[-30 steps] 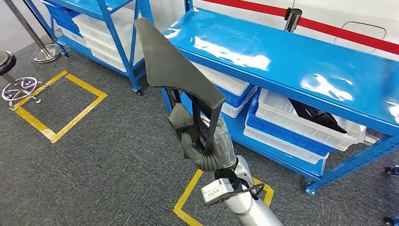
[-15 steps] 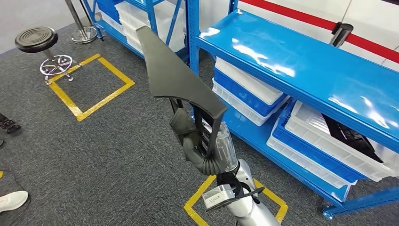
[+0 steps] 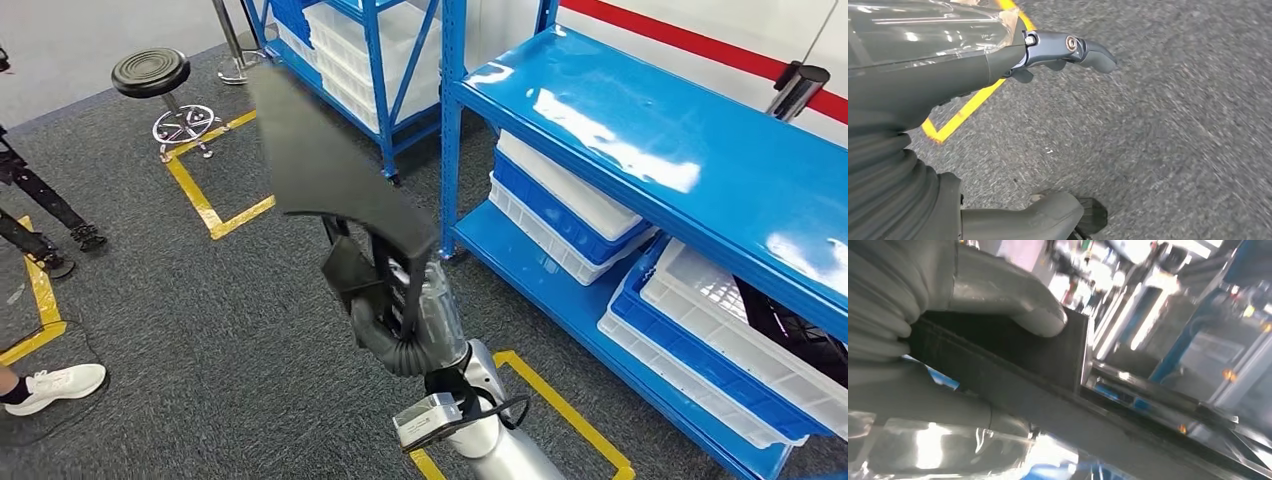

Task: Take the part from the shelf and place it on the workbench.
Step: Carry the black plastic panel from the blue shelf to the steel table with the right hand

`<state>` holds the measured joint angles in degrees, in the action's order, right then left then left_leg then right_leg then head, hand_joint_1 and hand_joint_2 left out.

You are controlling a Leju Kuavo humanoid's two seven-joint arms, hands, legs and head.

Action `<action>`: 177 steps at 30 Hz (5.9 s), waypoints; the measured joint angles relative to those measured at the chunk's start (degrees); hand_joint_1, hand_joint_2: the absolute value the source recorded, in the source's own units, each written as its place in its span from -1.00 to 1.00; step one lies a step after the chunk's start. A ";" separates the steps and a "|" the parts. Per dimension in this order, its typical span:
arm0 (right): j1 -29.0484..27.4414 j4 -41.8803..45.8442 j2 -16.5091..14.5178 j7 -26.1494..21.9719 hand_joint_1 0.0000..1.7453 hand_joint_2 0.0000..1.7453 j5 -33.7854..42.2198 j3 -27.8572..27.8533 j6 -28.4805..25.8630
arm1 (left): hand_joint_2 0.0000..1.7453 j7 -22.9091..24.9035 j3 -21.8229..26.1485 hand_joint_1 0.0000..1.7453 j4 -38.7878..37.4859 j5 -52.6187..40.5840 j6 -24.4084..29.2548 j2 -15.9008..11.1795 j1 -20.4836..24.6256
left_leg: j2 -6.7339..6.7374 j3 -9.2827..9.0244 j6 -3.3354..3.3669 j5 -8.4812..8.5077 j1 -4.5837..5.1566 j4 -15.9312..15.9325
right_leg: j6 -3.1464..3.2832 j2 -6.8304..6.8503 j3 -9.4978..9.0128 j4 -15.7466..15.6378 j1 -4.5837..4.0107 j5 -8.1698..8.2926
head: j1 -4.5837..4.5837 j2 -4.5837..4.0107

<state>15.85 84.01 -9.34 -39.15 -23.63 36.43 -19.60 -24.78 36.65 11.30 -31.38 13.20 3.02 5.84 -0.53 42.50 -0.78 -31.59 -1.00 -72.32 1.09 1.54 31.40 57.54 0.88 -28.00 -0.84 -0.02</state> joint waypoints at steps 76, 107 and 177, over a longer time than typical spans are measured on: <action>-7.48 11.74 2.93 0.04 1.00 1.00 6.11 -6.09 11.34 | 1.00 -1.23 0.96 -1.00 0.04 -2.90 2.47 2.38 -1.47 | -0.76 -8.72 3.57 6.98 0.62 15.81 | -0.59 -0.97 5.52 13.61 -0.75 -6.85 | 0.47 0.00; -5.13 17.17 3.43 -0.32 1.00 1.00 7.05 -7.83 10.08 | 1.00 -0.95 1.01 -1.00 0.04 -4.03 3.65 2.96 -1.43 | -0.65 -9.12 3.54 7.02 0.75 16.14 | -0.58 -1.04 6.30 14.60 -0.82 -6.79 | 0.45 0.00; -2.90 9.73 2.74 -0.72 1.00 1.00 9.53 -7.19 11.26 | 1.00 -0.24 1.26 -1.00 0.09 -5.21 3.81 2.28 -1.98 | -7.58 -7.74 1.34 6.88 0.32 14.76 | -2.58 -4.05 1.26 0.79 0.51 0.87 | 0.64 0.00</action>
<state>12.95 93.74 -6.61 -39.87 -14.10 29.23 -8.34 -25.02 37.91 11.39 -36.59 17.01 5.30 3.86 -8.11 34.76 0.56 -24.71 -0.68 -57.56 -1.49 -2.51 32.66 58.33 1.39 -27.13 -0.20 -0.02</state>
